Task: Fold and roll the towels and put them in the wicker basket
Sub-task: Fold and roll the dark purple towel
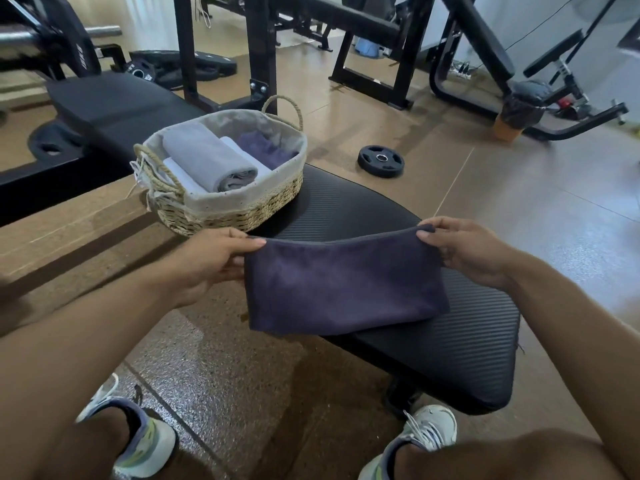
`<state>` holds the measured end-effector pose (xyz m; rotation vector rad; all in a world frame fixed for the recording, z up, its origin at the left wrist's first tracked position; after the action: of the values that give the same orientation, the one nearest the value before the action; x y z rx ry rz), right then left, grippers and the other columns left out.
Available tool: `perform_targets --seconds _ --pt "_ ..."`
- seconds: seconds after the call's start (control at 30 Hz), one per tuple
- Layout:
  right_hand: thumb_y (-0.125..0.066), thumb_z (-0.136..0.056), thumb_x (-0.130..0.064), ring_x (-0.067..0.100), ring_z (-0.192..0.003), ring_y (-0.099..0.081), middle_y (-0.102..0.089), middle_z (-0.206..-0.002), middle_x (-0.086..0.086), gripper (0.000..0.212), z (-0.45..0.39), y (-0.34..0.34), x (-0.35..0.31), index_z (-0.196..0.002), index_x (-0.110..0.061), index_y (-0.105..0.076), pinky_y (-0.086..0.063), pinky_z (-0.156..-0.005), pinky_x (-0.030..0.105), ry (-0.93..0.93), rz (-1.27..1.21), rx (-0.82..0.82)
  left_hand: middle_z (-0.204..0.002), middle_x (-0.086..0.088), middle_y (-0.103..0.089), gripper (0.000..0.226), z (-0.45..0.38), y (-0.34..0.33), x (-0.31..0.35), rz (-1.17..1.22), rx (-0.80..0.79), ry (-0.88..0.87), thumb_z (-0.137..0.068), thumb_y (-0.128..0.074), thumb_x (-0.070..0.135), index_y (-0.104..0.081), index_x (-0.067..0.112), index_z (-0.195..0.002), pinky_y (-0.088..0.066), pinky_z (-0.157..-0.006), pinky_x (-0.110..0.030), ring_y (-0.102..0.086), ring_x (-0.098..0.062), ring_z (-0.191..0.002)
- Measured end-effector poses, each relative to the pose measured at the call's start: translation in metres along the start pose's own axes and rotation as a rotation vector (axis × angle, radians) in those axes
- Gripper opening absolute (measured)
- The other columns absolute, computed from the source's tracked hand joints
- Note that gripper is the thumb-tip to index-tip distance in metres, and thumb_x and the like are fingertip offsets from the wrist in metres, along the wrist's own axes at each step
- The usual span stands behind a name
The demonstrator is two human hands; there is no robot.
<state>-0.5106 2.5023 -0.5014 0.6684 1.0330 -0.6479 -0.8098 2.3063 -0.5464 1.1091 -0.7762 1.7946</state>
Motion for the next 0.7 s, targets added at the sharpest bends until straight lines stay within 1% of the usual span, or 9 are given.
perform_targets --seconds 0.07,0.13,0.2,0.27,0.37,0.43,0.5,0.6,0.7 --pt "-0.066 -0.091 -0.018 0.011 -0.081 -0.072 -0.075 -0.094 0.0 0.017 0.02 -0.009 -0.02 -0.106 -0.014 -0.072 -0.059 -0.073 0.023 0.053 -0.038 -0.102 -0.08 0.0 -0.067 0.016 0.011 -0.004 0.022 0.085 -0.104 -0.099 -0.083 -0.073 0.025 -0.058 0.019 -0.086 -0.046 -0.069 -0.029 -0.06 -0.015 -0.073" --pt "-0.072 -0.08 -0.025 0.014 -0.086 -0.072 -0.076 -0.098 0.004 0.024 0.035 -0.005 -0.035 -0.101 -0.013 -0.077 -0.059 -0.079 0.025 0.108 -0.091 -0.149 -0.088 -0.003 -0.068 0.035 0.024 -0.007 0.041 0.169 -0.262 -0.18 -0.074 -0.083 0.032 -0.061 0.015 -0.095 -0.051 -0.068 -0.03 -0.064 -0.015 -0.076" --pt "-0.083 -0.073 -0.03 0.018 -0.087 -0.07 -0.074 -0.1 0.008 0.034 0.046 0.006 -0.046 -0.102 -0.012 -0.078 -0.059 -0.08 0.028 0.174 -0.139 -0.176 -0.088 -0.005 -0.069 0.054 0.038 -0.008 0.05 0.221 -0.38 -0.205 -0.061 -0.094 0.036 -0.064 0.012 -0.099 -0.056 -0.063 -0.026 -0.067 -0.014 -0.072" --pt "-0.093 -0.065 -0.038 0.02 -0.085 -0.071 -0.073 -0.099 0.011 0.051 0.056 0.013 -0.05 -0.104 -0.009 -0.076 -0.06 -0.077 0.03 0.205 -0.182 -0.224 -0.079 -0.003 -0.064 0.054 0.046 -0.007 0.052 0.207 -0.425 -0.214 -0.055 -0.098 0.038 -0.064 0.014 -0.09 -0.052 -0.055 -0.021 -0.062 -0.01 -0.063" --pt "-0.097 -0.058 -0.042 0.021 -0.074 -0.072 -0.073 -0.088 0.012 0.055 0.068 0.017 -0.047 -0.096 -0.007 -0.077 -0.059 -0.067 0.03 0.198 -0.166 -0.291 -0.072 0.0 -0.061 0.051 0.047 -0.01 0.047 0.204 -0.433 -0.186 -0.051 -0.1 0.036 -0.063 0.02 -0.082 -0.047 -0.049 -0.019 -0.056 -0.007 -0.055" --pt "-0.098 -0.056 -0.043 0.021 -0.07 -0.07 -0.072 -0.086 0.012 0.06 0.068 0.022 -0.042 -0.099 -0.006 -0.077 -0.057 -0.064 0.03 0.157 -0.165 -0.275 -0.07 0.001 -0.062 0.052 0.042 -0.012 0.044 0.216 -0.389 -0.169 -0.049 -0.101 0.036 -0.064 0.023 -0.082 -0.048 -0.045 -0.018 -0.056 -0.006 -0.051" --pt "-0.095 -0.061 -0.043 0.019 -0.07 -0.067 -0.072 -0.088 0.01 0.06 0.059 0.029 -0.034 -0.106 -0.009 -0.077 -0.055 -0.062 0.027 0.105 -0.145 -0.179 -0.069 0.002 -0.06 0.042 0.031 -0.01 0.04 0.185 -0.263 -0.181 -0.057 -0.096 0.034 -0.063 0.024 -0.081 -0.044 -0.041 -0.017 -0.052 -0.004 -0.046" --pt "-0.073 -0.088 -0.031 0.02 -0.077 -0.062 -0.07 -0.093 0.006 0.032 0.033 0.044 -0.001 -0.113 -0.012 -0.074 -0.05 -0.061 0.026 0.005 0.002 0.097 -0.069 0.001 -0.061 0.02 0.008 -0.008 0.026 0.089 -0.033 -0.187 -0.083 -0.075 0.017 -0.055 0.021 -0.086 -0.04 -0.036 -0.018 -0.051 -0.005 -0.041" --pt "-0.066 -0.097 -0.022 0.024 -0.083 -0.063 -0.071 -0.098 0.013 0.019 0.009 0.051 0.032 -0.111 -0.01 -0.073 -0.051 -0.059 0.028 -0.035 0.111 0.306 -0.068 0.001 -0.065 0.018 -0.018 -0.012 0.007 -0.053 0.071 -0.171 -0.092 -0.07 0.009 -0.055 0.019 -0.089 -0.044 -0.038 -0.022 -0.054 -0.009 -0.045"
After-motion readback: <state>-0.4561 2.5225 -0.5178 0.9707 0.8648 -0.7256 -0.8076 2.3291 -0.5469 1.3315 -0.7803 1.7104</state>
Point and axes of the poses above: each hand's wrist, its own z-axis away from the middle knuckle, its own y-axis out of the back of the hand, x = y × z, the point moved 10 cm from there along -z, towards the middle knuckle
